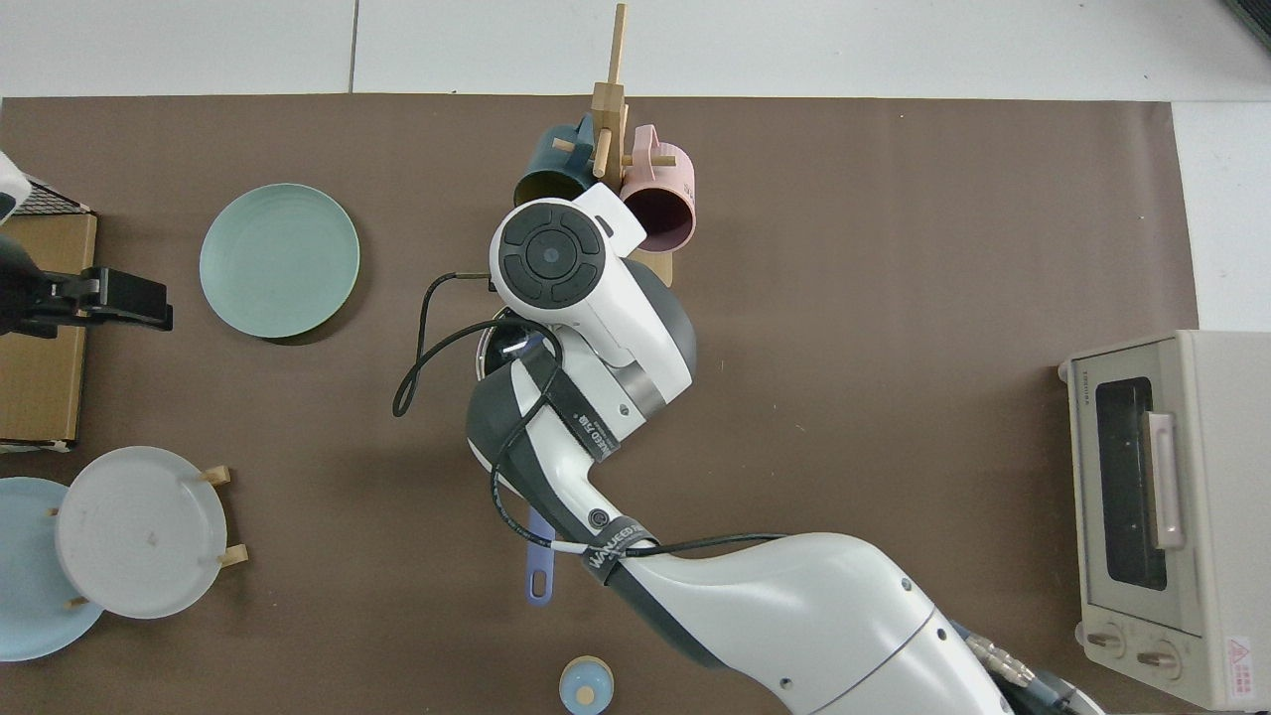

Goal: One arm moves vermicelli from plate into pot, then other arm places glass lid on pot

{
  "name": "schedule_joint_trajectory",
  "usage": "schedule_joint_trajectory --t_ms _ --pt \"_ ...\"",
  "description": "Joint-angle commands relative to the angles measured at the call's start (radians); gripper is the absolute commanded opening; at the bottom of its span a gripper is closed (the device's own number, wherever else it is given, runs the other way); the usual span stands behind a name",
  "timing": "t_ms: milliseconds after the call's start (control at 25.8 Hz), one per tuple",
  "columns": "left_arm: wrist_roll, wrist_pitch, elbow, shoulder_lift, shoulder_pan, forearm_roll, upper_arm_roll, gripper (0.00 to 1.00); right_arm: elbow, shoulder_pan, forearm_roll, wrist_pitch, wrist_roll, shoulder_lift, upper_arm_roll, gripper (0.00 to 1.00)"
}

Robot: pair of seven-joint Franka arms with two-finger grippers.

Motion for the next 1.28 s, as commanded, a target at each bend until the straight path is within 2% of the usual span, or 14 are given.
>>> schedule_joint_trajectory --t_ms 0,505,738,932,1087,1243 --pt "0.001 -0.013 -0.01 -0.018 -0.007 -0.013 0.009 1.0 -0.02 -0.003 -0.009 0.029 0.0 -0.002 0.006 0.0" --pt "0.001 -0.013 -0.01 -0.018 -0.007 -0.013 0.009 1.0 -0.019 -0.006 -0.006 0.012 0.003 -0.022 0.006 0.0" --pt "0.001 -0.013 -0.01 -0.018 -0.007 -0.013 0.009 1.0 -0.02 0.009 0.011 -0.095 0.023 -0.123 0.006 0.0" --pt "0.001 -0.013 -0.01 -0.018 -0.007 -0.013 0.009 1.0 -0.049 0.04 -0.007 -0.227 0.096 -0.191 0.004 0.0" --pt "0.001 -0.013 -0.01 -0.018 -0.007 -0.013 0.009 1.0 -0.121 0.053 -0.041 -0.288 0.128 -0.246 0.004 0.0" --pt "0.001 -0.013 -0.01 -0.018 -0.007 -0.013 0.009 1.0 -0.294 0.044 -0.044 -0.302 0.11 -0.384 0.004 0.0"
